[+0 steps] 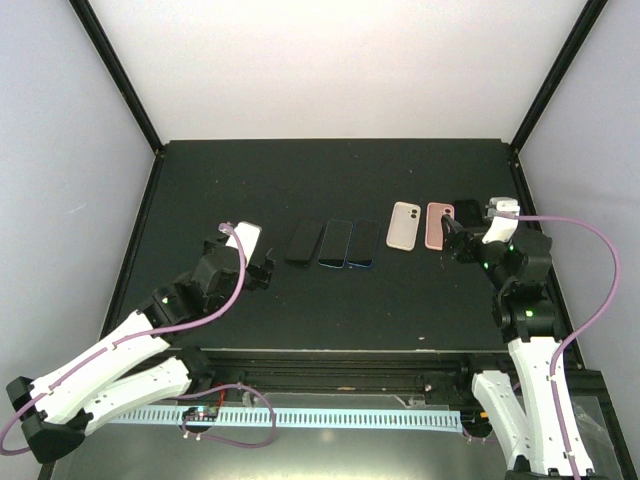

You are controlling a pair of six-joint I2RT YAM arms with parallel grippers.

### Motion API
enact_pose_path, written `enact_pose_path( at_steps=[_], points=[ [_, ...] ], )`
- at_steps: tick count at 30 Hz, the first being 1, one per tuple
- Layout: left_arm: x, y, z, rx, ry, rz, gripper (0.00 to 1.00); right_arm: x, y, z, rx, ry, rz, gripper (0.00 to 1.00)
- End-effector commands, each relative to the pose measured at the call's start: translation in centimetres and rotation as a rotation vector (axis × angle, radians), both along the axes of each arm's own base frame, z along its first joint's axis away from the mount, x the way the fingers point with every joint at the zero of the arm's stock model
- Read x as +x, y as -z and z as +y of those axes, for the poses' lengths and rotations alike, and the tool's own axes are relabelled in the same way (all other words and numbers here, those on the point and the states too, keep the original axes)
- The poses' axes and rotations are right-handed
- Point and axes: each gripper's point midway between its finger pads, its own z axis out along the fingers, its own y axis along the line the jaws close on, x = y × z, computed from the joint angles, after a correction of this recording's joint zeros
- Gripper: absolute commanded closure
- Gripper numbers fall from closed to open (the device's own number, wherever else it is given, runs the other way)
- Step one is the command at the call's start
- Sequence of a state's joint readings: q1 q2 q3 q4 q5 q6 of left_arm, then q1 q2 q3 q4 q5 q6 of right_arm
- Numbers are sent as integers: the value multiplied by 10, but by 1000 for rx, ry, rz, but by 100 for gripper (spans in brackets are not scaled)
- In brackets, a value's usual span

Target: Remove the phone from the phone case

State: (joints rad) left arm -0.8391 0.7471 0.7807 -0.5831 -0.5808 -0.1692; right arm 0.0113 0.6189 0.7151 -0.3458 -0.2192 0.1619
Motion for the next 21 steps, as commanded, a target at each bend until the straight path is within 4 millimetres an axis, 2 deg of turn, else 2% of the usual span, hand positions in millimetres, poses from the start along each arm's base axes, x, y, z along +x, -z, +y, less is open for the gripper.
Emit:
enact_pose_path(
  at_steps=[1, 21],
  points=[
    [2, -3, 5, -3, -29, -18, 1, -2, -21, -2, 2, 11, -78, 0],
    [1, -1, 3, -1, -12, -9, 1, -4, -16, 10, 13, -62, -69, 0]
  ],
)
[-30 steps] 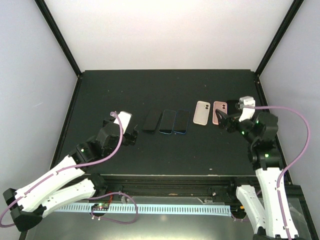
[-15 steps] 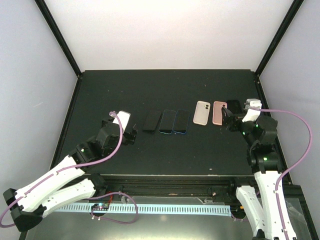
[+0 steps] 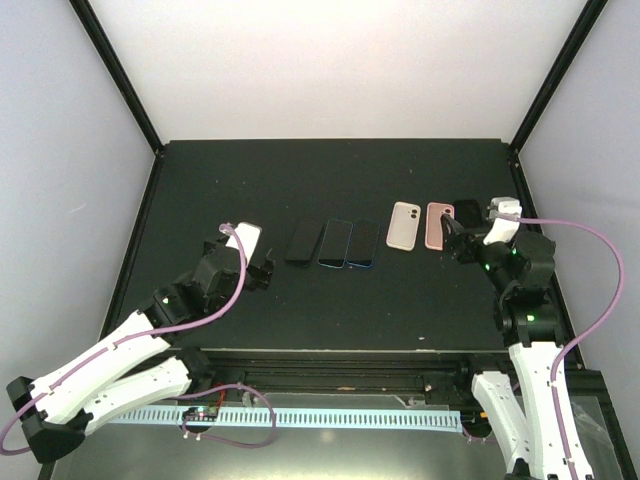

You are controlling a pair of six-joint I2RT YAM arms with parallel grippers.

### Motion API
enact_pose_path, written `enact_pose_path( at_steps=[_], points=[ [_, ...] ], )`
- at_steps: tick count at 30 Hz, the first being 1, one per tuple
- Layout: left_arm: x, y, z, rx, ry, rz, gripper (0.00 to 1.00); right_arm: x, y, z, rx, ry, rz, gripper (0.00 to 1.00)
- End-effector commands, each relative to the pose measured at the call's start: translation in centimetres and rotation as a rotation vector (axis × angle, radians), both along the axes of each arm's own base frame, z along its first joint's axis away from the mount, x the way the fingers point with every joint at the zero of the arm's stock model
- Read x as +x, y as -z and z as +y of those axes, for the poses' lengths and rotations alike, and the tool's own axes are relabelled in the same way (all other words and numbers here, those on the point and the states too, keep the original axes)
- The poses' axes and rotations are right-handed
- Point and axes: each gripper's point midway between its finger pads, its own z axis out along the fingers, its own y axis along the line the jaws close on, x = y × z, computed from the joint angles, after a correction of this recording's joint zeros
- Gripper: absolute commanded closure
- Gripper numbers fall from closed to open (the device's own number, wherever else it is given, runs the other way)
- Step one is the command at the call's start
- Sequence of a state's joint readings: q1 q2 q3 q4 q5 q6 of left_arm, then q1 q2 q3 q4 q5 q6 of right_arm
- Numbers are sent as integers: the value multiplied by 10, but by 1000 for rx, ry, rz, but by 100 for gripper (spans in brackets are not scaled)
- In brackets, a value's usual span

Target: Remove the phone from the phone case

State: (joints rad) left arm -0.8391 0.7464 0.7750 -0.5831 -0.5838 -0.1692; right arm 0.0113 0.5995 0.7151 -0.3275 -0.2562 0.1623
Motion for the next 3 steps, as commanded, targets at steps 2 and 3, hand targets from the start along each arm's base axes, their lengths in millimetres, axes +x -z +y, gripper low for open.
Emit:
enact_pose_path(
  at_steps=[2, 3],
  points=[
    [1, -3, 2, -5, -9, -11, 1, 0, -7, 4, 5, -27, -32, 0],
    [1, -3, 2, -5, -8, -10, 1, -1, -8, 4, 5, -26, -33, 0]
  ],
)
